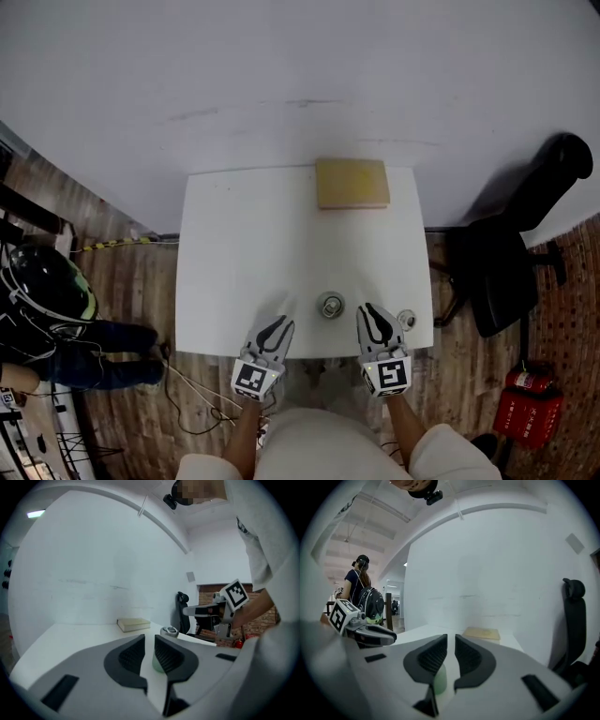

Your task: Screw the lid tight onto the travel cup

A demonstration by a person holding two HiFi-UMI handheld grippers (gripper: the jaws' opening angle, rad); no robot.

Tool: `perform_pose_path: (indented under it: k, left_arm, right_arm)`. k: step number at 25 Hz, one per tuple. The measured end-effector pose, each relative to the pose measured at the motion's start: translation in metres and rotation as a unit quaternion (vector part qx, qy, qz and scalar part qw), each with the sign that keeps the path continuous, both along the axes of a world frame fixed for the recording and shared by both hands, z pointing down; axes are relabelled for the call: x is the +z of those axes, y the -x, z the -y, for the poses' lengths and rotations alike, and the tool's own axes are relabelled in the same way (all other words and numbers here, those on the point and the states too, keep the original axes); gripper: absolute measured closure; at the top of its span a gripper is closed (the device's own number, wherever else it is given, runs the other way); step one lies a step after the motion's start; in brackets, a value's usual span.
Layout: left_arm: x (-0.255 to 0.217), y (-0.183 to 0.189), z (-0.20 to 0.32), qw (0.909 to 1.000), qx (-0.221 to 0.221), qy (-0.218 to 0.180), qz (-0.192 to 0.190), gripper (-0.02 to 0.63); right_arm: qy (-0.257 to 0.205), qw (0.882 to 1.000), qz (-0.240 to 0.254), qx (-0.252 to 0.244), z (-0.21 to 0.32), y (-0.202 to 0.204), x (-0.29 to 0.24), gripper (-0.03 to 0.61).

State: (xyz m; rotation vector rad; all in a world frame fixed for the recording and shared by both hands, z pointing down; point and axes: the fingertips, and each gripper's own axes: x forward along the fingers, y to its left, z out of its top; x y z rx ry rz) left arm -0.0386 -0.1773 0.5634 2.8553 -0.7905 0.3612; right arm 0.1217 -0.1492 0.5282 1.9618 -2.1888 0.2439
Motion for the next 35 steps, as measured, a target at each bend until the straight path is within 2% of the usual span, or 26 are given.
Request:
perform_pose_path:
  k: [2, 6, 21, 27, 35]
  left_arm:
    - [-0.015, -0.001, 0.005, 1.0, -0.002, -0.009, -0.001, 0.583]
    - [-0.043, -0.005, 0.01, 0.9998, -0.003, -0.019, 0.001, 0.606]
    - [-0.131, -0.017, 0.056, 0.9971, -0.017, -0.07, -0.022, 0.606]
    - [-0.162, 0.003, 0.036, 0.9947, -0.029, -0.093, -0.03, 0.606]
    - [-0.16, -0.005, 0.053, 0.9953, -0.027, -0.09, -0.024, 0.606]
  right_arm:
    - [-0.001, 1.0, -0.004, 0.005, -0.001, -0.006, -0.007, 0.575]
    - [-0.007, 1.0, -0.003, 0.009, -0.004, -0.015, -0.024, 0.58]
    - [-0.062, 0.997, -0.036, 0.015, 0.024, -0.043, -0.1, 0.58]
    - [-0.082, 0.996, -0.04, 0.016, 0.001, -0.033, -0.124, 0.58]
    - [-0.076, 0.996, -0.036, 0.013, 0.014, -0.035, -0.119, 0.58]
